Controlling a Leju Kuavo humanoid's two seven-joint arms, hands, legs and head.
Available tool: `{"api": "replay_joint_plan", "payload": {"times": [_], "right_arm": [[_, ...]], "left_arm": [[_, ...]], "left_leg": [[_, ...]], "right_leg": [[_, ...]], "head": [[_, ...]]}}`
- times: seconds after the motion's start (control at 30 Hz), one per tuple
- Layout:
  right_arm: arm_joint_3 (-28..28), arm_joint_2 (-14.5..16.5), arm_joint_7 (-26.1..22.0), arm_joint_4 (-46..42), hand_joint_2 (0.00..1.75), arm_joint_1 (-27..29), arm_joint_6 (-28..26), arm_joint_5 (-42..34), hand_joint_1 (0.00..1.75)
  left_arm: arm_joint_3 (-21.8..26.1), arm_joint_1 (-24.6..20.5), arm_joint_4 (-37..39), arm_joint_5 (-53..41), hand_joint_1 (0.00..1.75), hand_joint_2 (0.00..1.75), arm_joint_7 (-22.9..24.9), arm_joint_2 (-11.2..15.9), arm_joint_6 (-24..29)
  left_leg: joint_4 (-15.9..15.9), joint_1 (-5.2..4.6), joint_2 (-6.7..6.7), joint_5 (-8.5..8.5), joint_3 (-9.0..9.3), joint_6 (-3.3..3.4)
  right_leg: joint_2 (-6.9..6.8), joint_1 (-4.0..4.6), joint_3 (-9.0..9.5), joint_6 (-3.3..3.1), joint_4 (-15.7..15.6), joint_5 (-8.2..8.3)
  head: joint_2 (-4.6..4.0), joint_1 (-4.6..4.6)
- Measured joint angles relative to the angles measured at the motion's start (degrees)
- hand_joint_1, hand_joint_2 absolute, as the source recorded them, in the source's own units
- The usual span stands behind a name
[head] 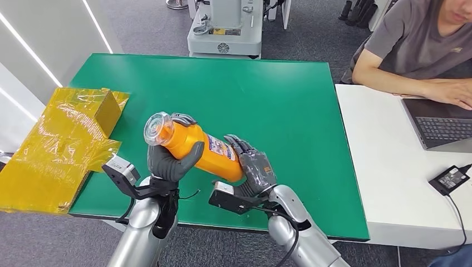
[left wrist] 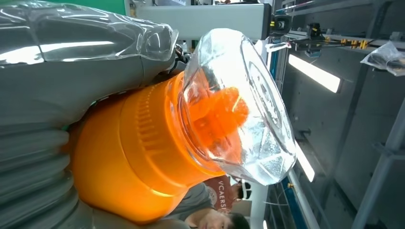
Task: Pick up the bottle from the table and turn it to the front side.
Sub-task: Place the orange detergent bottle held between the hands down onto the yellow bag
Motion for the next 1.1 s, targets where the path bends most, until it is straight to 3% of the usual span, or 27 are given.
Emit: {"api": "replay_joint_plan", "payload": {"times": [0.63,0.83,1.1], "right_arm": [[-3.97,0.79,-12.83,-18.07,0.0,9.34,-11.5,-21.12,0.0],[-3.97,0.84,-23.82,-26.48,0.0,12.47,-13.55,-31.51,0.0],[-3.95,0.84,-25.12,-32.25,0.0,14.34,-13.48,-34.16,0.0]], "left_arm": [[0.56,1.34,-0.42,-0.21,1.75,1.75,-0.4,0.01,1.57],[0.57,1.24,-0.48,1.87,1.75,1.75,-0.37,0.02,0.08],[0.57,1.18,-0.49,2.4,1.75,1.75,-0.37,0.02,-0.61]], "left_leg": [[0.0,0.0,0.01,-0.01,0.0,0.0],[0.0,0.0,0.0,-0.01,0.0,0.0],[0.0,0.0,0.0,-0.01,0.01,0.0]], "right_leg": [[0.0,0.0,0.0,0.0,-0.01,0.0],[-0.01,0.0,0.0,0.0,-0.01,-0.01],[0.0,0.0,0.01,0.0,-0.01,-0.01]], "head": [[0.0,0.01],[0.0,0.0],[0.0,0.01]]}}
